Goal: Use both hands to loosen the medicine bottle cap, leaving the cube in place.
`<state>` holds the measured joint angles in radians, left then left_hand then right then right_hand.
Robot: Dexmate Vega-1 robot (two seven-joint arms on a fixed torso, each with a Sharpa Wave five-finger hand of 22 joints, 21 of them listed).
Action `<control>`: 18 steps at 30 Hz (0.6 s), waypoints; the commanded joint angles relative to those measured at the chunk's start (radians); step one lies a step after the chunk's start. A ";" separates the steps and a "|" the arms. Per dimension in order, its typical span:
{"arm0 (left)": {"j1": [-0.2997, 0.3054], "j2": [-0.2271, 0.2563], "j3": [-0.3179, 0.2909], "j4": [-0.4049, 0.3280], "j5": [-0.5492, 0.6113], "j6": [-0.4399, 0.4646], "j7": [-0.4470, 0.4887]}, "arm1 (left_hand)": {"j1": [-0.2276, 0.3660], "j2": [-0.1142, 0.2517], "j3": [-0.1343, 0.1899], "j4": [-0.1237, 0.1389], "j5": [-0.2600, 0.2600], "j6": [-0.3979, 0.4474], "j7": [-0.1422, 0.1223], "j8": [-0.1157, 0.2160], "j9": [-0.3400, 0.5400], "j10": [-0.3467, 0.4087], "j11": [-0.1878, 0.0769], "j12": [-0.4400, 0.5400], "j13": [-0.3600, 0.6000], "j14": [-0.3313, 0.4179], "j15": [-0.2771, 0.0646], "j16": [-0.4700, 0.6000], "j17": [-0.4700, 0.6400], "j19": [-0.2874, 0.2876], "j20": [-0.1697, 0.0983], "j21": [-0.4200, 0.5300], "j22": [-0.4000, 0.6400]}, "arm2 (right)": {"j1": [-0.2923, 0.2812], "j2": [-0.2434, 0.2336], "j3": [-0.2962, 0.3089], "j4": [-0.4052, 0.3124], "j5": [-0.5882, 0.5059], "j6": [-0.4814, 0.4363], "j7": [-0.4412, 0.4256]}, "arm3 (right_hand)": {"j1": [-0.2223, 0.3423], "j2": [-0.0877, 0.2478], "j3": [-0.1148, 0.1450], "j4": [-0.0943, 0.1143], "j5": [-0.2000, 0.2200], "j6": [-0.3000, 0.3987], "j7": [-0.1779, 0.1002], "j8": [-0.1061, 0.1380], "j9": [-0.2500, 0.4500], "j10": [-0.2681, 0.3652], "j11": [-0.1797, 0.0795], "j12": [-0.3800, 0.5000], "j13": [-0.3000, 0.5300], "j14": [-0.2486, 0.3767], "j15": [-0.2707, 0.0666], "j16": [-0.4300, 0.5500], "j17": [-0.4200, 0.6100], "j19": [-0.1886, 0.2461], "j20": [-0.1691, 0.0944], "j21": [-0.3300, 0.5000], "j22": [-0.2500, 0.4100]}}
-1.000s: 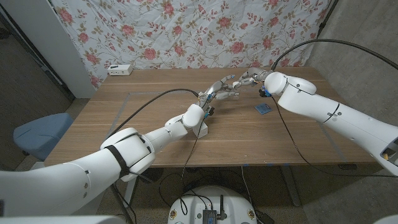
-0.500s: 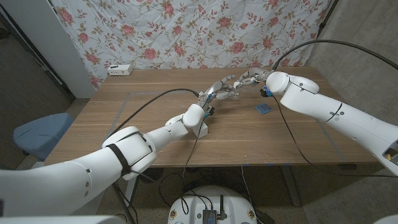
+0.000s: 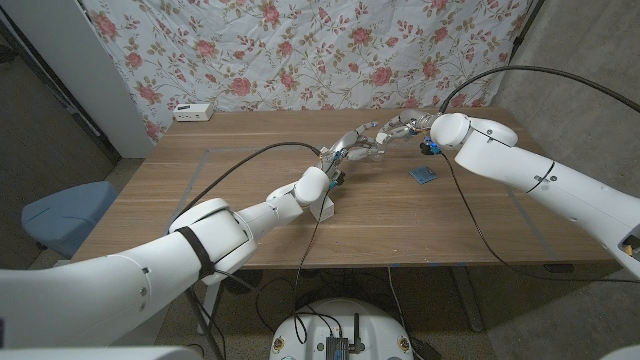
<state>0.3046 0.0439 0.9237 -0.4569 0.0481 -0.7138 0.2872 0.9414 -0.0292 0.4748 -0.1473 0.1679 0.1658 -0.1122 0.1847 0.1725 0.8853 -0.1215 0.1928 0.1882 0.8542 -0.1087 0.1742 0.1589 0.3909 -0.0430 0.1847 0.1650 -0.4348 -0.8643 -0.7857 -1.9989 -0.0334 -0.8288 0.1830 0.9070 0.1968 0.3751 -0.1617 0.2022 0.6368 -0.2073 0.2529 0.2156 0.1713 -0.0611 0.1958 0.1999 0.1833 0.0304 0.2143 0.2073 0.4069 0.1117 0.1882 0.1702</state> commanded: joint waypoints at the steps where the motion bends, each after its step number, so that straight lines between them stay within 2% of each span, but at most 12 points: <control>1: -0.013 -0.010 0.010 0.030 -0.018 0.003 -0.001 | -0.001 0.011 0.005 0.002 0.009 0.008 -0.002 0.001 0.003 0.028 -0.017 0.005 0.005 0.009 -0.085 -0.001 0.001 -0.005 -0.003 0.001 0.002 | 0.009 0.013 0.003 0.035 0.009 0.047 0.016 | 0.019 0.003 0.019 -0.001 0.012 0.050 -0.014 0.007 0.005 0.002 -0.011 0.002 0.003 -0.003 -0.007 0.003 0.004 -0.004 -0.009 0.001 0.003; 18: -0.027 -0.014 0.025 0.045 -0.032 0.007 -0.004 | -0.002 0.011 0.006 0.002 0.008 0.009 -0.002 0.001 0.003 0.030 -0.017 0.006 0.005 0.009 -0.086 -0.001 0.001 -0.005 -0.003 0.001 0.002 | 0.004 0.018 0.014 0.047 0.008 0.073 0.020 | 0.049 0.009 0.054 0.005 0.028 0.103 -0.015 0.018 0.007 0.007 -0.017 0.006 0.004 -0.007 -0.022 0.008 0.010 -0.010 -0.026 0.003 0.003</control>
<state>0.2850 0.0312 0.9399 -0.4197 0.0233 -0.7115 0.2840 0.9388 -0.0264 0.4743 -0.1475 0.1676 0.1658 -0.1122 0.1847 0.1726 0.8851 -0.1216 0.1890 0.1887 0.8542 -0.1087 0.1742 0.1588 0.3909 -0.0430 0.1847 0.1650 -0.4278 -0.8491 -0.7782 -1.9611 -0.0257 -0.7737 0.1995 0.9445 0.2043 0.4185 -0.1574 0.2244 0.6616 -0.2141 0.2615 0.2197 0.1735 -0.0735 0.1962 0.2013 0.1764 0.0156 0.2151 0.2120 0.3971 0.0944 0.1882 0.1702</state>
